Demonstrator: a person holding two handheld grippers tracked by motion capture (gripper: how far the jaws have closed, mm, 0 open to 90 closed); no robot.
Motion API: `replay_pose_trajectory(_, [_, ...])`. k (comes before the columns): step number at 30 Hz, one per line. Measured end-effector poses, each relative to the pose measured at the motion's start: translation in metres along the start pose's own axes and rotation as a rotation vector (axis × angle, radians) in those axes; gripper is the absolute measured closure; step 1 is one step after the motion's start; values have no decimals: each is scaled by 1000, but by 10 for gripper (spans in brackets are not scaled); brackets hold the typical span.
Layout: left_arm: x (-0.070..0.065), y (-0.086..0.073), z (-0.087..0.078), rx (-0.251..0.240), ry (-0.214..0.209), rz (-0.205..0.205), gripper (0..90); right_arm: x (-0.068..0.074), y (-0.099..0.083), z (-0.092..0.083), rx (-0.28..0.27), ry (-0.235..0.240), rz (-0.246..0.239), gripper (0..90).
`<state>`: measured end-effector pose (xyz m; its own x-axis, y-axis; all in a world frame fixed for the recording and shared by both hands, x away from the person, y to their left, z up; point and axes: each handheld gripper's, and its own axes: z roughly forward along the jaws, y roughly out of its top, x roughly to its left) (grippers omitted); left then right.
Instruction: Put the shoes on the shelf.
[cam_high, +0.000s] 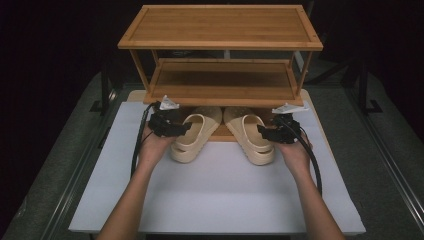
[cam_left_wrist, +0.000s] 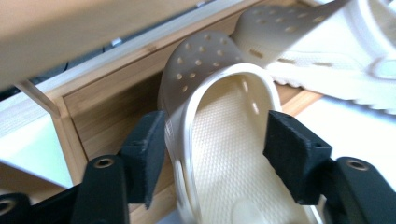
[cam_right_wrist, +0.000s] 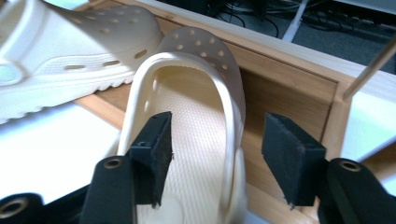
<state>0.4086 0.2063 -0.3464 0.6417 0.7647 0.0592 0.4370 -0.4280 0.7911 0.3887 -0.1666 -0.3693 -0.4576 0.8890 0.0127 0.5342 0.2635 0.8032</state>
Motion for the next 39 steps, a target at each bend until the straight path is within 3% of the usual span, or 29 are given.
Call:
replay_pose_trajectory(3, [2,-3,-11,-11,-23,1,326,-2,-2,-12,-12,17,0,404])
replay_pose_trajectory(8, [8,-20,-35,-16,-61,4,271,-8,-15,-40,-12,58,18,296])
replay_pose_trajectory(11, [11,-28,-40,-11,-64,2,265,-11,-26,-50,-7,76,22,298])
replay_pose_trajectory(13, [15,-42,-46,-10,-73,-11,268,-13,-34,-56,-1,80,22,313])
replay_pose_trajectory(17, [17,-58,-49,11,-71,1,278,-17,-47,-59,13,86,26,347])
replay_pose_trajectory(20, [24,-82,-52,12,-78,-13,347,-24,-65,-56,30,81,34,428])
replay_pose_trajectory(22, [28,-91,-51,21,-73,-15,444,-26,-73,-50,39,83,39,540])
replay_pose_trajectory(26, [33,-99,-44,27,-72,-37,663,-30,-83,-36,59,71,55,704])
replay_pose_trajectory(27, [34,-102,-37,54,-77,-27,714,-31,-84,-33,65,67,53,728])
replay_pose_trajectory(30, [32,-103,-27,73,-91,-28,815,-30,-87,-27,75,59,37,768])
replay_pose_trajectory(39, [23,-101,-16,64,-128,-14,852,-23,-87,-22,77,74,9,777])
